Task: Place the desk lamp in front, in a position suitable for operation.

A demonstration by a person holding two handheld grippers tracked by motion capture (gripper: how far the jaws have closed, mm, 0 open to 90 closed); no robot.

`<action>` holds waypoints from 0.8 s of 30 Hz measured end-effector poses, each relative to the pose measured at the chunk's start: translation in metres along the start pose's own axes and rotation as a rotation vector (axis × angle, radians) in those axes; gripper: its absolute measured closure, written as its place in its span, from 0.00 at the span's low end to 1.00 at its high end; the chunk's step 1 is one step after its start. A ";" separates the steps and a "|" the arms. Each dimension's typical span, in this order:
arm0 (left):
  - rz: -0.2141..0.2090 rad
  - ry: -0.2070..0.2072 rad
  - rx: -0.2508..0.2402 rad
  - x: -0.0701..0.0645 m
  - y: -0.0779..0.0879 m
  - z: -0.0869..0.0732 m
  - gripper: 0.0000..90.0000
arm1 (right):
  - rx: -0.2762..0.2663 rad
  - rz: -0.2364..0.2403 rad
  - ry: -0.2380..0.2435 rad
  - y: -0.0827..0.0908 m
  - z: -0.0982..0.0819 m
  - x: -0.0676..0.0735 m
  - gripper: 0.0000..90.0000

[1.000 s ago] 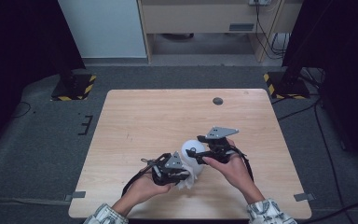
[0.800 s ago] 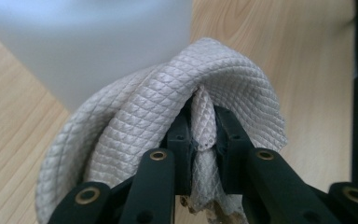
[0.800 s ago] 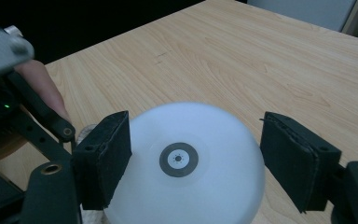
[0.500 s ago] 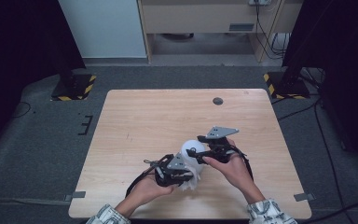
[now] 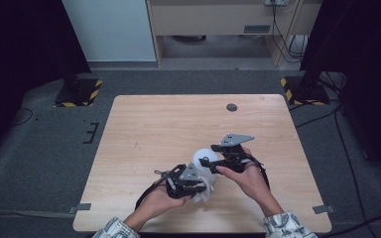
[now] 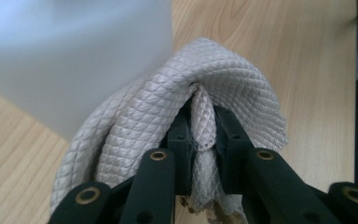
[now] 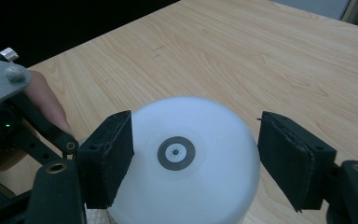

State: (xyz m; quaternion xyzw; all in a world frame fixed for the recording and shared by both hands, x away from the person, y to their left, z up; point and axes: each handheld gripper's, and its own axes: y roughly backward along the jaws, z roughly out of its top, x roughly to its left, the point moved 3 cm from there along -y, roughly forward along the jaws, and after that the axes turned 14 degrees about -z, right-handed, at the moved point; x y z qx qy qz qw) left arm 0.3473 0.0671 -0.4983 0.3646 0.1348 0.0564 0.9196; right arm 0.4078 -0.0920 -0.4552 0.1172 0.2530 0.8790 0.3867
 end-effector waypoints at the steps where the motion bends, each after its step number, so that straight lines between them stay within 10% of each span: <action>1: 0.002 -0.008 -0.011 -0.002 0.001 0.002 0.87 | 0.000 0.000 0.000 0.000 0.000 0.000 0.31; 6: 0.009 -0.023 -0.108 -0.009 0.006 0.013 0.87 | -0.003 -0.007 0.004 0.000 0.000 0.001 0.31; 14: 0.012 -0.014 -0.009 -0.003 -0.011 0.002 0.87 | -0.005 -0.007 0.009 0.000 0.000 0.001 0.31; 24: 0.008 -0.022 -0.063 -0.007 -0.001 0.009 0.87 | -0.006 -0.007 0.009 0.000 0.000 0.001 0.31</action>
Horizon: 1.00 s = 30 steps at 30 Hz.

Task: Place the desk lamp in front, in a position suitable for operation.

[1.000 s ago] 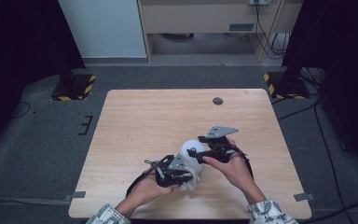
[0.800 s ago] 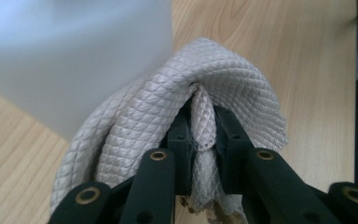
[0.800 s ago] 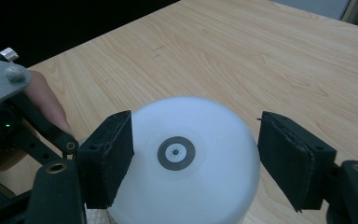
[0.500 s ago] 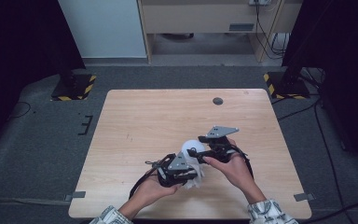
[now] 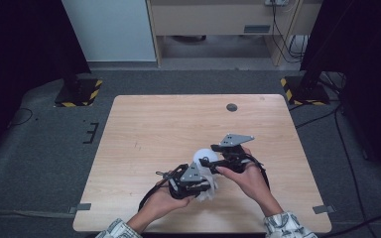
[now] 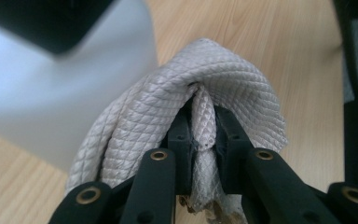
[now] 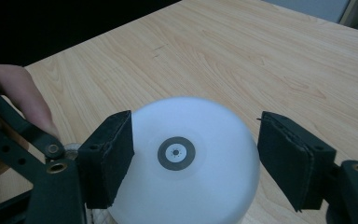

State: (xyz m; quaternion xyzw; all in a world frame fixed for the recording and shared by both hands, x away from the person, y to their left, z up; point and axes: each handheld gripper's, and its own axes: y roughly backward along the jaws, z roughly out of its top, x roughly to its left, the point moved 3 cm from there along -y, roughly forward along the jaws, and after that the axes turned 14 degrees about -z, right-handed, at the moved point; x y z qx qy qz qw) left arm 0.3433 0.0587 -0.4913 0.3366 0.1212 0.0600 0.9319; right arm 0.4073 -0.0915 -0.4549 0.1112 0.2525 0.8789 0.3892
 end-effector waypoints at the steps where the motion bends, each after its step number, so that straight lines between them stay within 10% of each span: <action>1: 0.000 0.000 0.000 0.000 0.000 0.000 0.87 | 0.000 0.000 0.000 0.000 0.000 0.000 0.31; 5: -0.019 0.038 0.038 0.008 -0.001 -0.012 0.87 | 0.001 -0.001 0.003 0.000 0.000 0.000 0.31; 13: -0.011 0.020 -0.070 0.005 0.028 -0.002 0.87 | 0.000 0.004 0.001 0.000 0.000 -0.001 0.31; 21: 0.017 0.056 0.029 0.019 0.023 -0.018 0.87 | -0.001 0.004 0.003 0.000 0.000 -0.001 0.31; 30: 0.021 0.039 -0.073 0.014 0.041 -0.006 0.87 | -0.002 0.006 0.003 0.000 0.000 -0.001 0.31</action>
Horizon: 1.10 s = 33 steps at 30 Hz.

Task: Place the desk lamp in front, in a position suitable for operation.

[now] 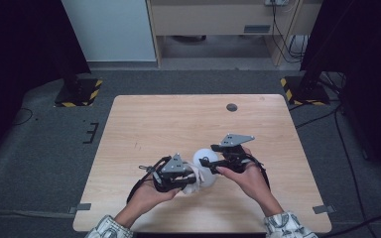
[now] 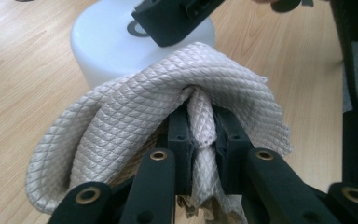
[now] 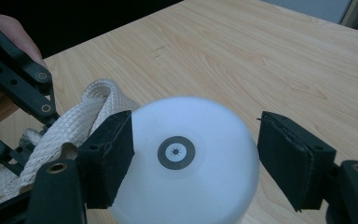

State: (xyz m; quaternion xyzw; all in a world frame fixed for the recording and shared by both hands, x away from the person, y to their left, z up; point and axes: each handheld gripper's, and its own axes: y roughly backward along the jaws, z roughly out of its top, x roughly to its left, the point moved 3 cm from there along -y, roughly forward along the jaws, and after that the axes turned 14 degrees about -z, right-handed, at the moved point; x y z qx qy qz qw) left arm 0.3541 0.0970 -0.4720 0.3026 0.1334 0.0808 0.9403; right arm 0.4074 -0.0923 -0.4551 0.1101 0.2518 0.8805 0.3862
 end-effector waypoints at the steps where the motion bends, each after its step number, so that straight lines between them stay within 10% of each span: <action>1: 0.005 0.002 0.030 0.003 -0.003 -0.003 0.87 | 0.001 0.000 -0.001 0.000 0.000 0.000 0.31; 8: 0.019 0.028 0.081 0.011 -0.010 -0.013 0.87 | 0.003 0.002 0.000 0.000 0.000 0.000 0.31; 17: 0.059 0.030 -0.004 0.013 0.007 -0.004 0.87 | 0.003 0.003 0.000 0.000 0.000 0.000 0.31; 26: 0.067 0.031 0.107 0.016 -0.012 -0.015 0.86 | 0.003 0.005 -0.003 0.000 0.000 -0.001 0.31; 33: 0.083 0.034 -0.013 0.016 0.010 -0.001 0.86 | 0.002 0.006 -0.003 0.000 0.000 -0.001 0.31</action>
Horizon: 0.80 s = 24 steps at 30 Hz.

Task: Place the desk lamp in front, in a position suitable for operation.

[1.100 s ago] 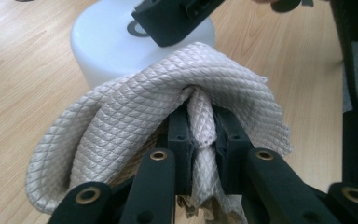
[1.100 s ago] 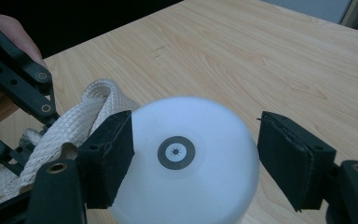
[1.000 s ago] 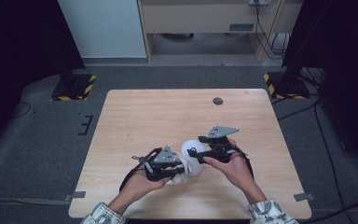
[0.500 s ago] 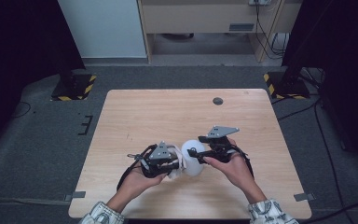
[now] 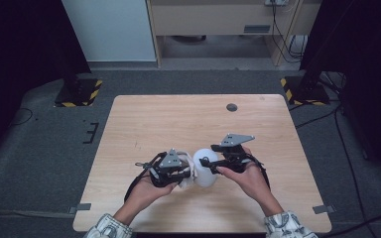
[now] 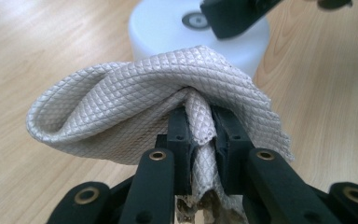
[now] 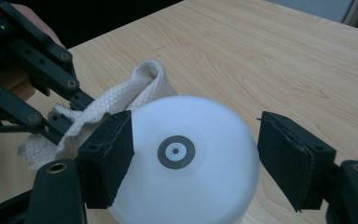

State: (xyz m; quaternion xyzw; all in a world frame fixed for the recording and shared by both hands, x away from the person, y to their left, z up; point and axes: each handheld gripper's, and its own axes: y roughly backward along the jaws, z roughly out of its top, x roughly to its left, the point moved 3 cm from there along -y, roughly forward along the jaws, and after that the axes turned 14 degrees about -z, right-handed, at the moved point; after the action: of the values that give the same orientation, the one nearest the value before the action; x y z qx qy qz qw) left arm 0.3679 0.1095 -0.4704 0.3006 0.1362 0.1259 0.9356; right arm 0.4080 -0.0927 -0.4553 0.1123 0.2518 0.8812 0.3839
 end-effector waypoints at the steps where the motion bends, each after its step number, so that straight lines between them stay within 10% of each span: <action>1: 0.003 -0.002 0.012 0.001 -0.003 -0.001 0.86 | 0.000 0.000 0.000 0.000 0.000 0.000 0.31; 10: 0.035 0.040 0.027 0.021 -0.013 -0.008 0.86 | 0.001 -0.004 0.001 0.000 0.000 -0.001 0.31; 19: 0.005 0.022 0.134 0.009 -0.028 -0.021 0.86 | 0.000 -0.004 0.001 0.000 0.000 -0.001 0.31; 24: -0.008 0.003 0.019 -0.006 -0.008 -0.003 0.86 | 0.000 -0.004 0.002 0.001 0.000 -0.001 0.31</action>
State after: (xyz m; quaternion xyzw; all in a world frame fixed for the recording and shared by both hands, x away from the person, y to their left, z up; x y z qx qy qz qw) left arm 0.3625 0.1031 -0.4769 0.3086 0.1400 0.1213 0.9330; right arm 0.4080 -0.0935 -0.4552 0.1109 0.2525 0.8806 0.3852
